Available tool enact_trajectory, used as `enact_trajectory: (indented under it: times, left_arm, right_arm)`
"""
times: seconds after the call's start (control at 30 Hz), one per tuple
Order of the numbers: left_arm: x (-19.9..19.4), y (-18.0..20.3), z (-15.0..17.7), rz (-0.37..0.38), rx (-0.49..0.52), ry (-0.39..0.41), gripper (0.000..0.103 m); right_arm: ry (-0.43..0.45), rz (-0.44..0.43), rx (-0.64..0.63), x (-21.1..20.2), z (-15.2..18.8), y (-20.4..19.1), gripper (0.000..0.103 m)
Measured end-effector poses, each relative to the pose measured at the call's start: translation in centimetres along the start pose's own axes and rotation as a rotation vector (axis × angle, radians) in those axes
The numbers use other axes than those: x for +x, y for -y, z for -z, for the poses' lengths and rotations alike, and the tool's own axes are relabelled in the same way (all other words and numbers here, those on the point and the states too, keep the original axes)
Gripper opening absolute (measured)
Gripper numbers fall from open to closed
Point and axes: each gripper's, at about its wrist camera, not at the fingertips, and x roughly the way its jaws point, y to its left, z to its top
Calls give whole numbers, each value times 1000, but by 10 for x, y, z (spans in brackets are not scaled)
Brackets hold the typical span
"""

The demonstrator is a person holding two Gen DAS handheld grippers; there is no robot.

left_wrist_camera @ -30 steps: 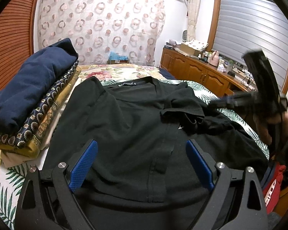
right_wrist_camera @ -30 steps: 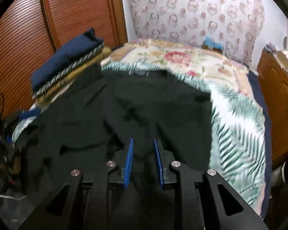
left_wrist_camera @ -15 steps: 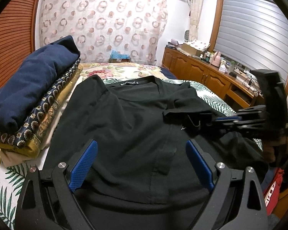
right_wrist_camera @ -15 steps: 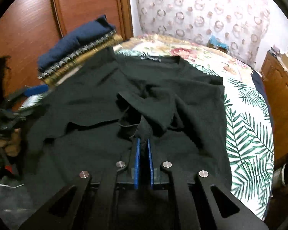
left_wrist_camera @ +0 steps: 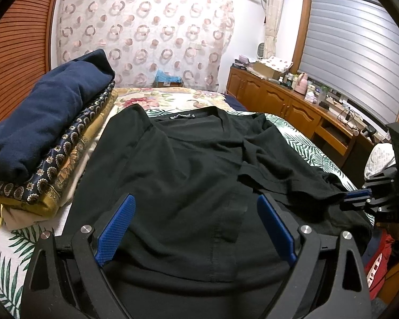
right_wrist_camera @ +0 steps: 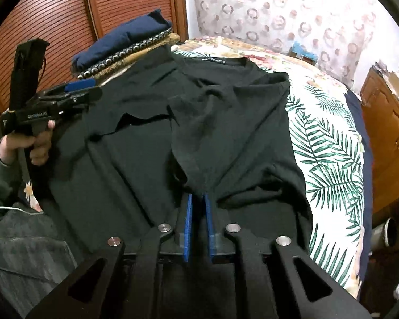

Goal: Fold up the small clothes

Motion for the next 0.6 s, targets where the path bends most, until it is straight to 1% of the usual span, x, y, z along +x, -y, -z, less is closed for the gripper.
enact_trajectory:
  times: [0.07,0.2,0.27,0.3,0.33,0.37,0.4,0.43,0.47,0.5,0.53,0.6]
  left_arm:
    - [0,0,0,-3,0,0,94]
    - [1,1,-2,1,11,-4,94]
    - [3,4,-6,13,34,-2,94]
    - [6,6,-10,28,50,-4,94]
    - [9,8,-13,44,64,-12,92]
    - [15,10,-18,63,79,-27,84]
    - [21,12,-22,73,87,-43,78]
    - [29,15,-27,83,96,-68,74]
    - [37,17,-32,96,103,-91,64]
    - [48,20,-38,112,107,-122,58]
    - [59,22,-42,124,108,-150,57]
    - [80,27,-48,144,110,-208,47]
  right_arm:
    - [13,3,6,-3,-4,-1,18]
    - [61,7,-5,-5,-14,-7,22]
    - [86,14,-3,-5,-19,-2,31]
    - [95,22,1,-6,-20,1,34]
    - [103,40,6,-4,-22,6,39]
    - [107,57,12,-1,-23,11,41]
    - [111,78,21,1,-24,17,41]
    - [114,95,30,5,-25,22,42]
    - [115,113,42,9,-25,28,42]
    - [114,123,58,13,-26,34,42]
    - [110,128,75,17,-29,40,42]
    - [99,143,100,26,-27,47,42]
